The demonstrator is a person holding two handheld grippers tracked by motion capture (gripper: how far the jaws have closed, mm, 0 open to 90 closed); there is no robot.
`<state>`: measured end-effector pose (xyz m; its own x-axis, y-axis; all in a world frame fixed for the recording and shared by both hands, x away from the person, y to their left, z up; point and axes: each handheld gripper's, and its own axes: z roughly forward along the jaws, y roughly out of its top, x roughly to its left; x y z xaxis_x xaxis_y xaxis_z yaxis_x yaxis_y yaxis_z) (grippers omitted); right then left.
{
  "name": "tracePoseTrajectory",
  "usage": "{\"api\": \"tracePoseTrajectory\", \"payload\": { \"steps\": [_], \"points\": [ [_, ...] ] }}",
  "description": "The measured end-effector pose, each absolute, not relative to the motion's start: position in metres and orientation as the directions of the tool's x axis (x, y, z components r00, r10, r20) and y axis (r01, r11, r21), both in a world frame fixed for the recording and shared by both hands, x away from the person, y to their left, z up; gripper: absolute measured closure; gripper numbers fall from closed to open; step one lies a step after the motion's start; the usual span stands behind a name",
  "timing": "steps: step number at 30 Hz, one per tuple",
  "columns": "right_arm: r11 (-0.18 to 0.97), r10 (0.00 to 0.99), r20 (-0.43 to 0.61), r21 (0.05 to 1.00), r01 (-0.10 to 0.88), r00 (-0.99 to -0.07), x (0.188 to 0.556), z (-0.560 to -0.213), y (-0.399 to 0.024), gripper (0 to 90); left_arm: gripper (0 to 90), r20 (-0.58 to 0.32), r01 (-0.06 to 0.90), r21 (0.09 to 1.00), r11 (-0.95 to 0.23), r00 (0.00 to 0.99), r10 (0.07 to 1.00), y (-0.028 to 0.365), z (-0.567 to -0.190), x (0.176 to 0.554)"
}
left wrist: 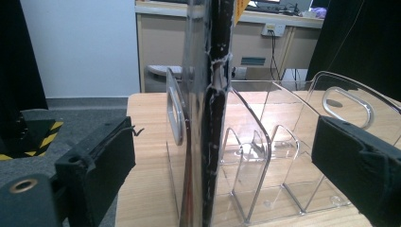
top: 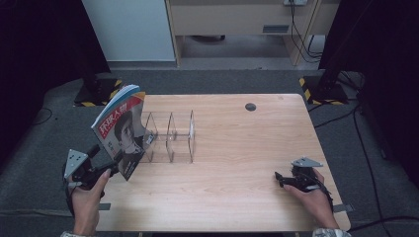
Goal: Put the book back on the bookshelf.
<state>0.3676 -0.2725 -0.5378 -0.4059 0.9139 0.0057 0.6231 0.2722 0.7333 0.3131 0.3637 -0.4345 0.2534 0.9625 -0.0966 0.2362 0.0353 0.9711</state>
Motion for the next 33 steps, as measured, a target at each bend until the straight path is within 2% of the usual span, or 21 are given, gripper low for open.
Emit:
{"api": "tracePoseTrajectory", "payload": {
  "steps": [33],
  "points": [
    [0.274,0.912,0.008,0.730,0.626,-0.409,0.368,-0.538,-0.272,16.9,7.3,-0.084,0.281,0.960,-0.020,0.353,0.932,0.347,-0.442,0.276]
  ]
}}
